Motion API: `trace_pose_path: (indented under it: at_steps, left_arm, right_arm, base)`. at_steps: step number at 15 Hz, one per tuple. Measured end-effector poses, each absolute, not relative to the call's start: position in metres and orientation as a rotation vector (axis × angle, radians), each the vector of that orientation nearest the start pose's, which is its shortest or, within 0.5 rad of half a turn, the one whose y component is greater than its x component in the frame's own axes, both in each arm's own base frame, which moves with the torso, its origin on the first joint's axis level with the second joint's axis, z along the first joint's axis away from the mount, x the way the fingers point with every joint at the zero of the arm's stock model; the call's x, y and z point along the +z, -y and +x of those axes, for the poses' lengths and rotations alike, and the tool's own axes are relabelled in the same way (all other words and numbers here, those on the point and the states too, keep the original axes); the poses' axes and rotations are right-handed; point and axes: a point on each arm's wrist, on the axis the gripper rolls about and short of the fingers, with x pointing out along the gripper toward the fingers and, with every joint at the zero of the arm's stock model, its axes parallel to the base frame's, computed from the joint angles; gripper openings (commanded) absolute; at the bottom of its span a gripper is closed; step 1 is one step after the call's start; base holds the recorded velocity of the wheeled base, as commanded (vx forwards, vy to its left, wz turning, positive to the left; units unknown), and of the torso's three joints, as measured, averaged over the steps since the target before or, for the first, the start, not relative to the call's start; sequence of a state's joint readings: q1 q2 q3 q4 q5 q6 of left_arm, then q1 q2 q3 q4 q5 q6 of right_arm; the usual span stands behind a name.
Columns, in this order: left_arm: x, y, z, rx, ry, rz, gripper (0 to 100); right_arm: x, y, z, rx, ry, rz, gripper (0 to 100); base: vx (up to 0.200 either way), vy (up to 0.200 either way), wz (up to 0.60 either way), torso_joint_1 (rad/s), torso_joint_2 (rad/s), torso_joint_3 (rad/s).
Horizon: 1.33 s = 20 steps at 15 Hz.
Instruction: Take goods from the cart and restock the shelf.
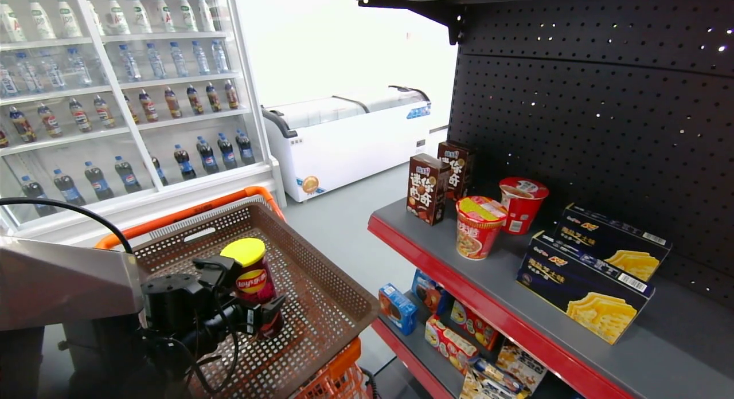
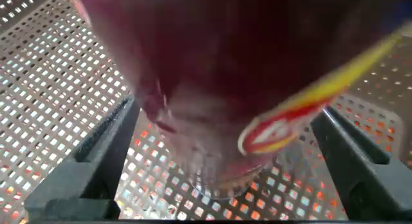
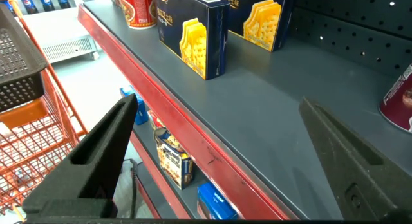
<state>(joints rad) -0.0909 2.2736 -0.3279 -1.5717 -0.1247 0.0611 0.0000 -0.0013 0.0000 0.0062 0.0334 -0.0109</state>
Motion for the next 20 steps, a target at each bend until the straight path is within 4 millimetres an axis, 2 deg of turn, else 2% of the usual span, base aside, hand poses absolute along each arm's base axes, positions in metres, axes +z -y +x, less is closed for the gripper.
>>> trace_pose_path:
  at_steps: [4,5,9,11,15,17,20]
  left_arm:
    - [-0.002,0.031,0.302,-0.234,-0.352,0.09,100]
    - [-0.003,0.031,0.303,-0.234,-0.352,0.092,0]
    - [-0.002,0.032,0.305,-0.233,-0.344,0.101,0]
    - [0.004,0.032,0.304,-0.227,-0.33,0.104,0]
    - [0.053,0.029,0.296,-0.115,-0.265,0.116,0]
    - [0.082,0.025,0.283,-0.099,-0.304,0.112,0]
    - [0.123,0.02,0.252,-0.108,-0.464,0.029,0]
  right_arm:
    - [0.075,-0.001,-0.023,0.033,-0.005,-0.01,100]
    - [0.075,-0.001,-0.023,0.033,-0.005,-0.01,100]
    - [0.075,-0.001,-0.023,0.033,-0.004,-0.01,100]
    - [0.075,-0.001,-0.023,0.033,-0.004,-0.01,100]
    - [0.075,-0.001,-0.023,0.033,-0.004,-0.011,100]
    - [0.075,-0.001,-0.023,0.033,-0.004,-0.01,100]
    - [0.075,-0.001,-0.023,0.033,-0.004,-0.01,100]
  base:
    - [0.0,0.0,0.0,0.0,0.0,0.0]
    - [0.0,0.0,0.0,0.0,0.0,0.0]
    - [0.0,0.0,0.0,0.0,0.0,0.0]
    - [0.0,0.0,0.0,0.0,0.0,0.0]
    - [0.0,0.0,0.0,0.0,0.0,0.0]
    - [0.0,0.0,0.0,0.0,0.0,0.0]
    - [0.0,0.0,0.0,0.0,0.0,0.0]
